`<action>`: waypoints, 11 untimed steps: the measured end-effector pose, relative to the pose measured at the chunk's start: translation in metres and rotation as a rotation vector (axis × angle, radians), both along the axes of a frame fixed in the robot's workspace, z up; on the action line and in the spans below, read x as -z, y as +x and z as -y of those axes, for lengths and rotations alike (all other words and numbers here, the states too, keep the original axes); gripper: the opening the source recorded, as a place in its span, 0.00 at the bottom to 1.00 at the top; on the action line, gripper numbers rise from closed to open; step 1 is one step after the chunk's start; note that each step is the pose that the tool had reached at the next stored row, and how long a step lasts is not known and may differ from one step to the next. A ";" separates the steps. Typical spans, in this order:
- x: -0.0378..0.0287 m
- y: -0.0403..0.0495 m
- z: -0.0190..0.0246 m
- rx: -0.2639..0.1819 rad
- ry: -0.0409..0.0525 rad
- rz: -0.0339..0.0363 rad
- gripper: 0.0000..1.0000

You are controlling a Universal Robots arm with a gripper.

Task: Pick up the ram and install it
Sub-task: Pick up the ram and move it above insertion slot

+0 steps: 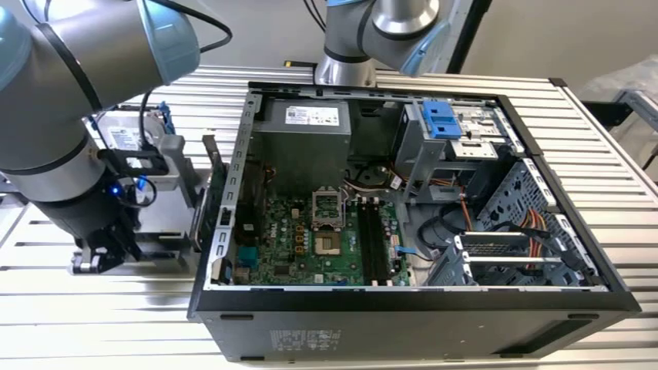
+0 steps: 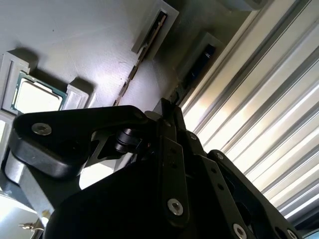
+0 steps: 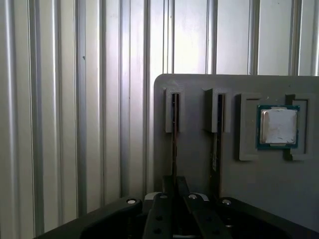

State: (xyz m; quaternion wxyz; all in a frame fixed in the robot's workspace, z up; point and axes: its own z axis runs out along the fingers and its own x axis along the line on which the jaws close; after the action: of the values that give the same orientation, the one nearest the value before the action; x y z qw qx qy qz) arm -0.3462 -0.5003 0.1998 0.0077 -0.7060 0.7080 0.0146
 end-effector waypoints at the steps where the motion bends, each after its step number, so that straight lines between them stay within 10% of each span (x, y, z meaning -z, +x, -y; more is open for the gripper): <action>1: -0.0006 0.0000 0.0000 0.000 0.0000 0.0001 0.00; 11: -0.0099 0.0000 0.0000 0.000 0.0000 0.0001 0.00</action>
State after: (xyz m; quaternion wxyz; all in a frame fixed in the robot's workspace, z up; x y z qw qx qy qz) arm -0.3462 -0.5003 0.2097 0.0078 -0.7060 0.7080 0.0146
